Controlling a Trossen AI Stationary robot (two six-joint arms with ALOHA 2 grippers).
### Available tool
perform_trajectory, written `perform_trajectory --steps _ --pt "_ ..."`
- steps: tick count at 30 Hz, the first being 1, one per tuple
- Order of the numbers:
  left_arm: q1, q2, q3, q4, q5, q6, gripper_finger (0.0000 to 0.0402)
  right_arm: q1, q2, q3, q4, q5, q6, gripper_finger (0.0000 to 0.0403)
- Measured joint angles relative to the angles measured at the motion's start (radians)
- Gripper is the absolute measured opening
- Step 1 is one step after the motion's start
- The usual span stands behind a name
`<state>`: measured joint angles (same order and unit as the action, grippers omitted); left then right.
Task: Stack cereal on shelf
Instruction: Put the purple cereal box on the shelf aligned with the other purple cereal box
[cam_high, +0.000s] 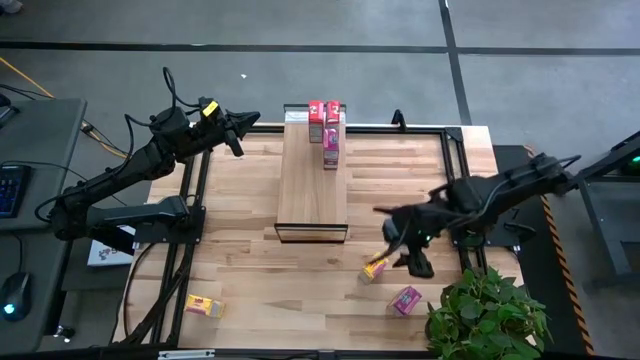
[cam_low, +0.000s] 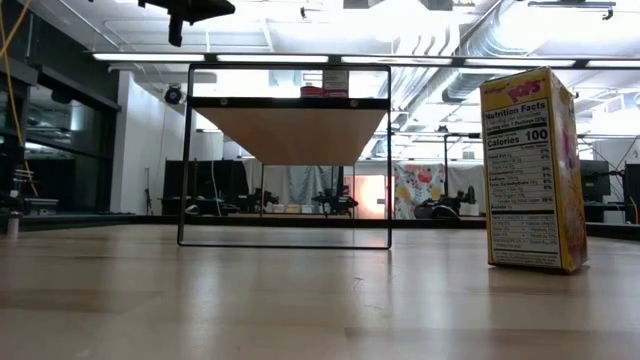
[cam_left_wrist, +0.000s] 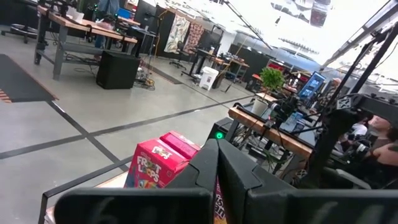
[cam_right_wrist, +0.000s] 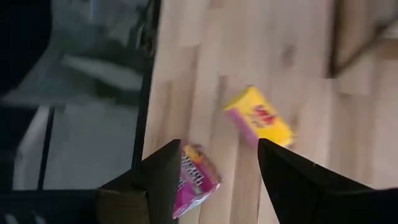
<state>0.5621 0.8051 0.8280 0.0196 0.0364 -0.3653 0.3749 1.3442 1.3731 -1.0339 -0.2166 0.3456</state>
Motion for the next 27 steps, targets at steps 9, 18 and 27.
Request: perform_trajectory --steps 9,18,27 --pt "0.000 0.000 0.000 0.000 0.000 0.000 0.0000 0.146 0.149 0.013 -0.001 -0.019 -0.160 0.0205" --pt "0.000 0.000 0.000 0.000 0.000 0.000 0.0000 0.165 0.204 0.013 -0.005 -0.023 -0.082 0.0243" --pt "0.000 0.000 0.000 0.000 0.000 0.001 0.0000 0.224 0.215 -0.009 -0.038 0.007 -0.198 0.0315"
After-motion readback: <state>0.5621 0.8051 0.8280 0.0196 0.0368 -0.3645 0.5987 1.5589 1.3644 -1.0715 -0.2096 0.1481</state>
